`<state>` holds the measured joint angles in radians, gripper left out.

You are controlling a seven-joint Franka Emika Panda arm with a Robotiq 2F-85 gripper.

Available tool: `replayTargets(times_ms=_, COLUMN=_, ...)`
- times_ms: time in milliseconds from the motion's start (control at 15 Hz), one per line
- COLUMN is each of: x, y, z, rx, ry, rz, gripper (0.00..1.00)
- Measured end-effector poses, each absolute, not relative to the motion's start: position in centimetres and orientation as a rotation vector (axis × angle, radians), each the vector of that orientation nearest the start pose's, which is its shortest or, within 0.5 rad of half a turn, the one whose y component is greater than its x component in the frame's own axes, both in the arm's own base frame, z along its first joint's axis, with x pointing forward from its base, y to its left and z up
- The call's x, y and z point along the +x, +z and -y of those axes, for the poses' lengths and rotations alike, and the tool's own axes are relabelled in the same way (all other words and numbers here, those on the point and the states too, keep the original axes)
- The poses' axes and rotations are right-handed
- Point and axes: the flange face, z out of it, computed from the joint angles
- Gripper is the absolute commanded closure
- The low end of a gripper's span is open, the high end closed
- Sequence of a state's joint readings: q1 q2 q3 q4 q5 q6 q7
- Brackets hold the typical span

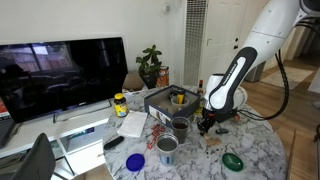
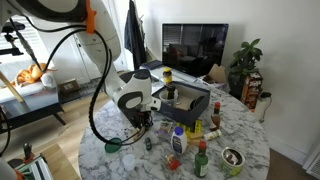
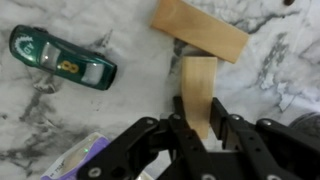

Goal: Place the toy car on two stacked blocks

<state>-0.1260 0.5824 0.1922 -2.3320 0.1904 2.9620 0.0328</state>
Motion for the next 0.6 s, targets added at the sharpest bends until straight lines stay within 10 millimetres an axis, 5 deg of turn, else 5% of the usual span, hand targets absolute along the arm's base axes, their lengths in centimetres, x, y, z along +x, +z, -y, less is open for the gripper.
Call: replayTargets(times_ms=600, x=50.4, y=12.5, z=-4.9, rx=-3.057, ry=-0.027, rz=0.1, gripper=0.93)
